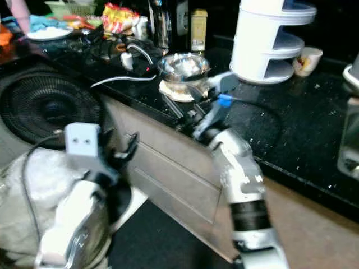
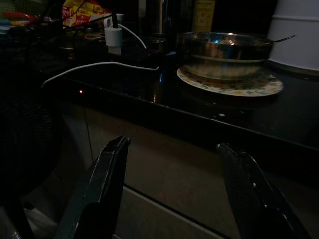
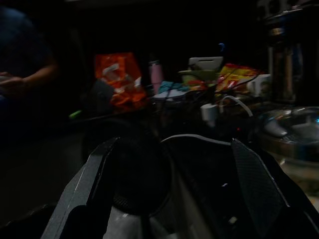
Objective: Kitchen organization
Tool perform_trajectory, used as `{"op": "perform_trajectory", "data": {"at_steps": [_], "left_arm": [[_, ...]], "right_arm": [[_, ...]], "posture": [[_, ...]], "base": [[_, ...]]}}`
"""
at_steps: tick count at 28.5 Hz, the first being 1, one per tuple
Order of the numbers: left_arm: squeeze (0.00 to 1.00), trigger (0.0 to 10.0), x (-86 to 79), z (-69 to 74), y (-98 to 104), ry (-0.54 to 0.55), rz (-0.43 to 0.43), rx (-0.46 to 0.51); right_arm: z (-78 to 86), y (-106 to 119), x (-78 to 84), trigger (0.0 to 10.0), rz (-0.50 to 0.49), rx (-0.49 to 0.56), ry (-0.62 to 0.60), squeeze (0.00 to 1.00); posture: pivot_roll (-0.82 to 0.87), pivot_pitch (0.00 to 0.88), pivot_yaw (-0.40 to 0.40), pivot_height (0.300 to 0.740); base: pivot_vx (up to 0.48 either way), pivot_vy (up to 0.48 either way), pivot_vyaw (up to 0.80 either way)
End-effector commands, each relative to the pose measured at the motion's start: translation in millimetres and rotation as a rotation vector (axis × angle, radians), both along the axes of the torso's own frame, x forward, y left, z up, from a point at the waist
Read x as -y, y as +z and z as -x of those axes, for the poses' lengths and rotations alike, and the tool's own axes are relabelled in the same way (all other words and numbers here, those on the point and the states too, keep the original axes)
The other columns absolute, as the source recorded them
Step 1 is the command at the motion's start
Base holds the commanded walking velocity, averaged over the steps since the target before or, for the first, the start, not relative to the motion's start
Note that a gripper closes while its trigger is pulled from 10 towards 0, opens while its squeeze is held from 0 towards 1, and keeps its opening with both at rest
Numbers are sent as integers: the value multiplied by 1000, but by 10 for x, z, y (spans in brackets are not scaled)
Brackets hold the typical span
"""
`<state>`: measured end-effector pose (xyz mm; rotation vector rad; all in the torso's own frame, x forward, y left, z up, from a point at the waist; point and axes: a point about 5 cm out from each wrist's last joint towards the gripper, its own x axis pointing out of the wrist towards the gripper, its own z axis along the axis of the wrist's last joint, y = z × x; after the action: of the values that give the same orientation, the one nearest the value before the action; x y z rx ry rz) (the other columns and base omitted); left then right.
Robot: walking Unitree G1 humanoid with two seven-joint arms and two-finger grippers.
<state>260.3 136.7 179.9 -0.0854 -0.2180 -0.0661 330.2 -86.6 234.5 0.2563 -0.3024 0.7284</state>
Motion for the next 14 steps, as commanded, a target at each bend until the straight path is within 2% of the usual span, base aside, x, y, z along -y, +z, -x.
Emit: {"op": "perform_trajectory", "data": {"at_steps": [1, 10, 13, 14], "left_arm": [[0, 10000, 31, -19, -11, -9, -8, 0], [0, 10000, 30, -33, 7, -11, -11, 9], [0, 10000, 32, -46, 52, -8, -4, 27], [0, 10000, 38, -47, 66, -14, 1, 35]], "right_arm": [[-25, 41, 26, 10000, -13, 1, -9, 0], [-56, 105, 14, 10000, -19, 14, -26, 0], [-111, 134, 48, 10000, -18, 13, -73, 0], [-135, 141, 76, 10000, -11, 12, -100, 0]], "posture": [[39, 0, -4, 740], [42, 0, -4, 740], [46, 0, -5, 740], [46, 0, -5, 740]], "base": [[412, 0, 0], [408, 0, 0], [370, 0, 0], [0, 0, 0]]}}
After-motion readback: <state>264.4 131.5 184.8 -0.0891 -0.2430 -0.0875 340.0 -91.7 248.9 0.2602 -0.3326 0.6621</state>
